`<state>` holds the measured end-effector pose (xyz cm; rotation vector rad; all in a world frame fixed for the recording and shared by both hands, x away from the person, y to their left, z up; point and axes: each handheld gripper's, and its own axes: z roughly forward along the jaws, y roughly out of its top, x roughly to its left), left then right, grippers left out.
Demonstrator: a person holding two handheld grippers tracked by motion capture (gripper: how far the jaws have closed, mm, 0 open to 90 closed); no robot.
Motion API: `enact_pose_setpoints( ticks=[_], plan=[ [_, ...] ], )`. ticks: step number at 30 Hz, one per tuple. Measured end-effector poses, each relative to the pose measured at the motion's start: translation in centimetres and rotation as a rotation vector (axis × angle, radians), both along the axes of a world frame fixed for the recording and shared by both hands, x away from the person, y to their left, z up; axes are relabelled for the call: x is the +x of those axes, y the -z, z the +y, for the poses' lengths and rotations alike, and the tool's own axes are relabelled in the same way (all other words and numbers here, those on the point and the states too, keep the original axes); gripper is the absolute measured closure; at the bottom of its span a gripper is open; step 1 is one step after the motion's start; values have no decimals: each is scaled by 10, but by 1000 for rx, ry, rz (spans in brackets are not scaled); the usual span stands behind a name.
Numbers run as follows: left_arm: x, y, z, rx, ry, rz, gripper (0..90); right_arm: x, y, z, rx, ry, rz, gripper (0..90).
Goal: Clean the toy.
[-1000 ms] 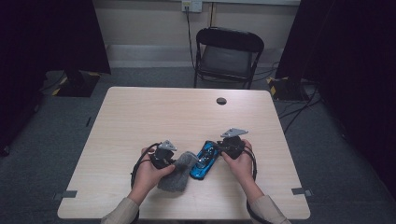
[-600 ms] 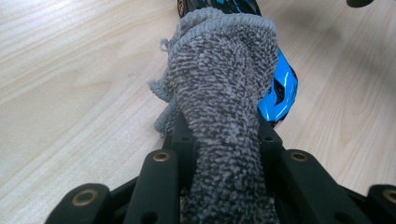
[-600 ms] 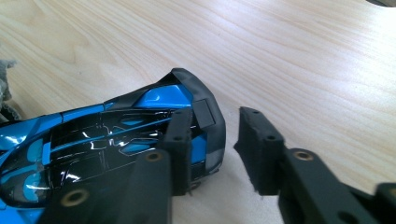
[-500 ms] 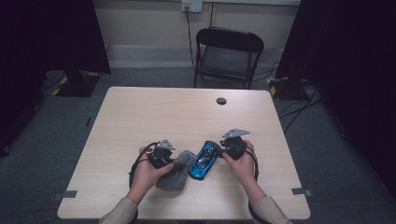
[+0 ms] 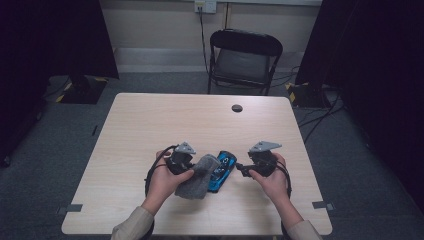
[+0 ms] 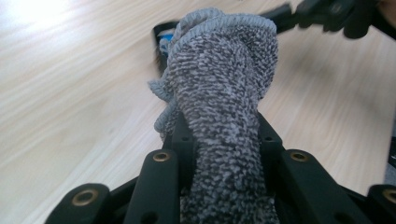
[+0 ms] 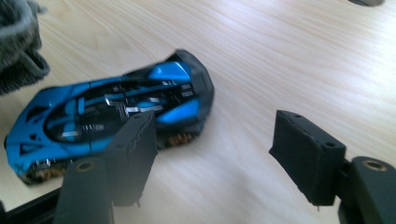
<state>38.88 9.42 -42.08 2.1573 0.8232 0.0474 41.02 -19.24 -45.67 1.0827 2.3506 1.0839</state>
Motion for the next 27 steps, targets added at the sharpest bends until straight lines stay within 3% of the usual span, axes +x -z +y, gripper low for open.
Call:
enact_pose_setpoints(
  ticks=[7, 21, 27],
  plan=[
    [3, -10, -38, -15, 42, -5, 693, -16, 14, -27, -40, 17, 19, 258],
    [9, -14, -95, -19, 117, 9, 693, -33, 35, -60, -43, 40, 49, 212],
    [9, -12, -113, -14, 144, 16, 693, -36, 36, -76, -46, 60, 54, 211]
  ],
)
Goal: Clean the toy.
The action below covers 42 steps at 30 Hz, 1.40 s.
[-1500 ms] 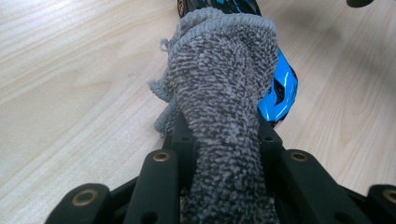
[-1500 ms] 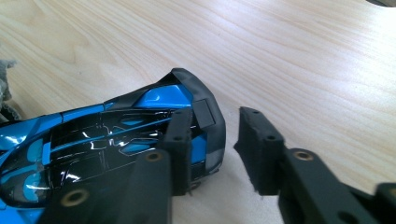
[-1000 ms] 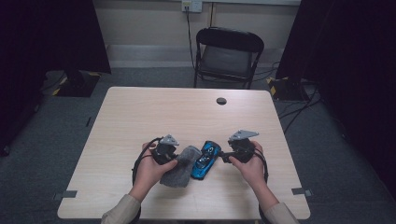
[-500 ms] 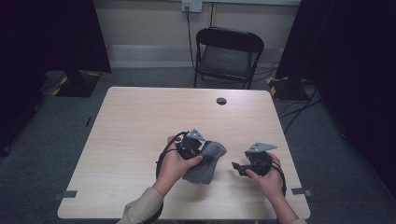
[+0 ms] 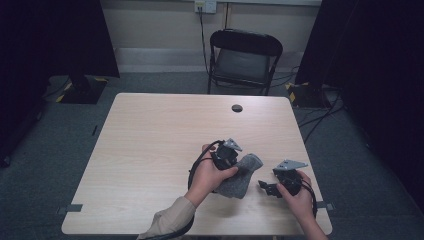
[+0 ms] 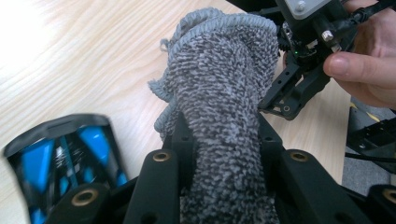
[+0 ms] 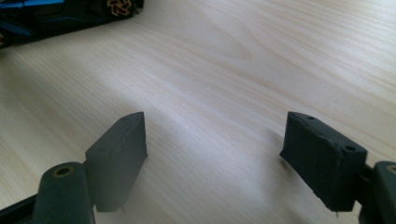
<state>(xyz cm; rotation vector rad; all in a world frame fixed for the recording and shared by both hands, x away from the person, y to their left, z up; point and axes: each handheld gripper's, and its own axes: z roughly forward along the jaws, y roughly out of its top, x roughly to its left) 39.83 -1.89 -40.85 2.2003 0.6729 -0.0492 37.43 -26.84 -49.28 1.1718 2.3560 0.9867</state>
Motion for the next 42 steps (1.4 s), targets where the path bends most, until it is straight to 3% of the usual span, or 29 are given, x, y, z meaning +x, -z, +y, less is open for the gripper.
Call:
enact_pose_setpoints(
  ticks=[7, 23, 36, 42],
  plan=[
    [-1, 11, -20, 0, 24, 30, 692, -2, -1, -18, -7, 31, 1, 210],
    [0, 29, -58, 39, 62, 29, 692, -9, 4, -44, 1, 61, -26, 204],
    [1, 44, -68, 86, 72, 31, 689, -12, 7, -47, 15, 63, -48, 202],
    [2, 48, -64, 78, 59, 41, 683, -12, 7, -47, 15, 64, -48, 202]
  ],
)
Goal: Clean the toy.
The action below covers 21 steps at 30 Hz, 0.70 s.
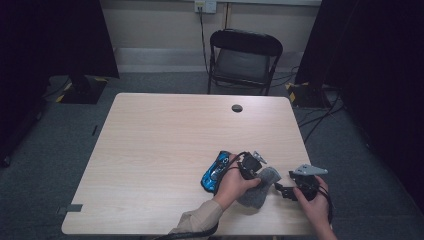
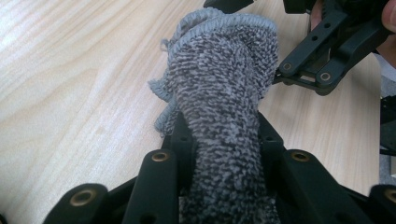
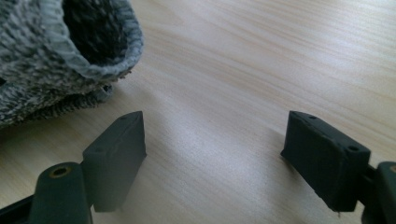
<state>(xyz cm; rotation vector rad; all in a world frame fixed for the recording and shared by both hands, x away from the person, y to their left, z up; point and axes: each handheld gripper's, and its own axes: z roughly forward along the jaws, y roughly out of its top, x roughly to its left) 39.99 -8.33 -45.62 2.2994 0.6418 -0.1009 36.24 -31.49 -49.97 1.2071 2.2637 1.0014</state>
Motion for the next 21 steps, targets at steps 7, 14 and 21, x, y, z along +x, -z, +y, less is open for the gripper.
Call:
enact_pose_setpoints(
  ticks=[7, 14, 21],
  plan=[
    [0, 4, 5, -20, -16, -6, 636, 0, 0, 0, 0, 0, 0, 202],
    [2, 2, 12, -53, -76, -34, 346, 0, 0, 0, -1, -1, -2, 203],
    [1, -5, 16, -59, -74, -56, 243, 0, 0, 0, 0, -2, -2, 203]
  ],
)
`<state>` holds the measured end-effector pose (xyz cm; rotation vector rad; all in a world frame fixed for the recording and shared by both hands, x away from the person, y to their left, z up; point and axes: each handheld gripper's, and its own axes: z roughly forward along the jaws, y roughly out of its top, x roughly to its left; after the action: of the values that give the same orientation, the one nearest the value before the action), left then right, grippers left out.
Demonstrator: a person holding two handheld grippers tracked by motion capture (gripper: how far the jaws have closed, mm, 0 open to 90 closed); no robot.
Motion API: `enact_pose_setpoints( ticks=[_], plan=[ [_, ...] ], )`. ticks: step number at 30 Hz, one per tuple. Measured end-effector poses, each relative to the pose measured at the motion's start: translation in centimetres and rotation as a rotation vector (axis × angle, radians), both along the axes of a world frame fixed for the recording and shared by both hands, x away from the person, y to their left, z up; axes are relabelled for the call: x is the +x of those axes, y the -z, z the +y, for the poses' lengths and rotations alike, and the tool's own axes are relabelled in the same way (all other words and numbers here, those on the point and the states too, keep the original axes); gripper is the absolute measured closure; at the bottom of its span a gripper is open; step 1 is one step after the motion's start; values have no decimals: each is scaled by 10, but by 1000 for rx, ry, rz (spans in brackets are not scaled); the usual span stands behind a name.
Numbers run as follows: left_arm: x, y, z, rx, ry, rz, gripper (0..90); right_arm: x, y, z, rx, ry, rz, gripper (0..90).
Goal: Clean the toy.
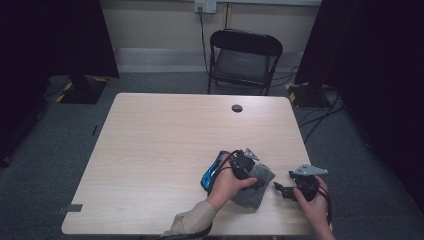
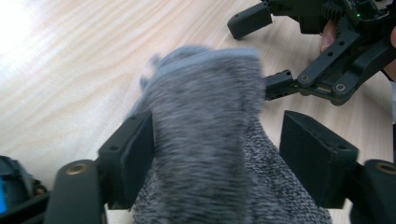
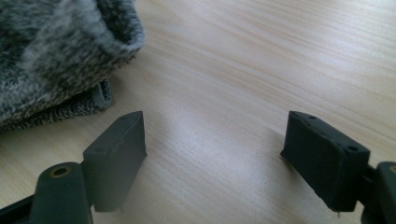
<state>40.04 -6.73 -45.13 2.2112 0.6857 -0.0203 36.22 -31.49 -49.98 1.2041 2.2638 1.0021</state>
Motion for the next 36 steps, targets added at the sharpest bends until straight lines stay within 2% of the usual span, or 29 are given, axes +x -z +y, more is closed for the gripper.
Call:
enact_pose_setpoints(
  ticks=[7, 13, 18, 23, 29, 33, 36],
  plan=[
    [-2, -5, -1, 2, 0, -15, 213, 0, 0, 0, -1, 0, -1, 205],
    [-4, -16, 12, 12, 0, -34, 213, -1, 0, 1, -4, 0, -6, 205],
    [-5, -24, 32, -6, -39, -52, 213, -1, 0, 0, -1, 0, -4, 205],
    [-5, -26, 55, 14, -84, -72, 198, -1, 0, 0, -1, 0, -3, 205],
    [-2, -18, 80, 35, -157, -77, 167, -1, 0, 1, -1, 1, -3, 206],
    [1, -11, 89, 56, -187, -86, 167, -1, 0, 1, -1, 1, -3, 205],
    [4, -6, 93, 68, -228, -80, 165, -1, 0, 1, -1, 1, -3, 206]
  ],
)
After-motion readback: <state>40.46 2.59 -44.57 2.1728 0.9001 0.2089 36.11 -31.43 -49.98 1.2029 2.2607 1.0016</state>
